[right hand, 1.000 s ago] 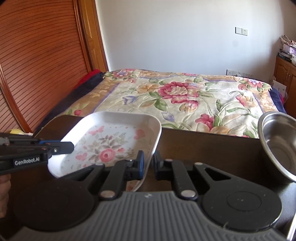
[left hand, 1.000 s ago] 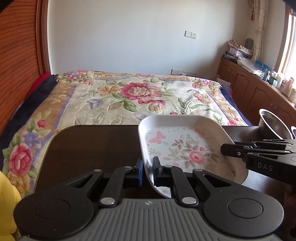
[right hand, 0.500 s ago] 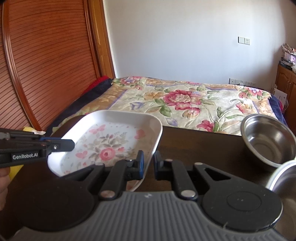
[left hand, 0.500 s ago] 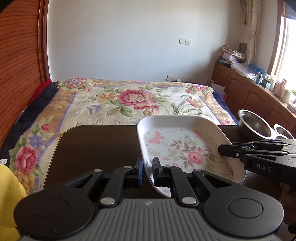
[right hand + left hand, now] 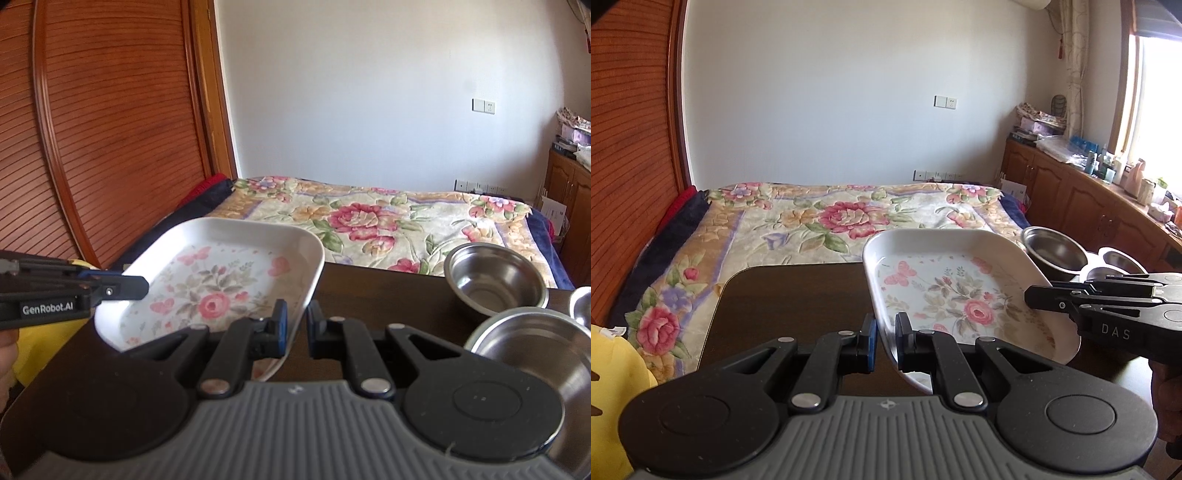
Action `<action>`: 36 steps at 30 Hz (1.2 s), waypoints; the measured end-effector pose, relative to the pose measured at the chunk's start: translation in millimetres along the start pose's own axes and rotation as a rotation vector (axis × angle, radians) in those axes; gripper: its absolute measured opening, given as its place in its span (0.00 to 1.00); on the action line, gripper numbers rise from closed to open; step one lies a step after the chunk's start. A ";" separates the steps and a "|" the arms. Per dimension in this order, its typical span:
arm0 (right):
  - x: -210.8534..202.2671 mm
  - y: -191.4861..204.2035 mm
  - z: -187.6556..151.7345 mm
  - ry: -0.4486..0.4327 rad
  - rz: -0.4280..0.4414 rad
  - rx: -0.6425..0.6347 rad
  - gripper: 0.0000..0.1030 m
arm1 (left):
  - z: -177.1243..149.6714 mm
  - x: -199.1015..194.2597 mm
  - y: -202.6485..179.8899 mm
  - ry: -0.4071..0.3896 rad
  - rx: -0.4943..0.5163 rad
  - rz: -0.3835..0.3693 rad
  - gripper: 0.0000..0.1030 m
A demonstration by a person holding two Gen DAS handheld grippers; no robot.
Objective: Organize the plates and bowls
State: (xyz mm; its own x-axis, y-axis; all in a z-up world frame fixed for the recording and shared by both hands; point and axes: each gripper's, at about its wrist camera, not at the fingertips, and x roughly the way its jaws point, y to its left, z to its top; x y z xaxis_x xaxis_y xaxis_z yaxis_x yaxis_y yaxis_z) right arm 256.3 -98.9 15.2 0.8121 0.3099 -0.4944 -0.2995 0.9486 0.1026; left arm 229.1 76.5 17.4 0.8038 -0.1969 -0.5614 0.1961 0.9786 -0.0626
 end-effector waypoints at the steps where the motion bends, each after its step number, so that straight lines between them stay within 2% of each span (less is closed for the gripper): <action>1: -4.5 -0.6 -0.7 -0.005 0.001 -0.003 0.12 | -1.5 -4.6 -2.2 -0.005 0.001 0.000 0.11; 11: -40.3 0.3 -13.8 -0.040 0.009 -0.021 0.12 | -21.1 -44.2 -22.8 -0.030 0.024 0.002 0.11; 36: -90.2 18.4 -66.4 -0.029 0.022 -0.031 0.13 | -78.5 -97.0 -44.3 -0.023 0.031 -0.025 0.11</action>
State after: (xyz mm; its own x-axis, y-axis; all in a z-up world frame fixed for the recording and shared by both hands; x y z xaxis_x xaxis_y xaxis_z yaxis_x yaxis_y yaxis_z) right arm 144.3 -113.7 4.4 0.8192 0.3326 -0.4672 -0.3321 0.9393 0.0863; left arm 98.4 57.0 9.9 0.8109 -0.2226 -0.5411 0.2328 0.9712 -0.0507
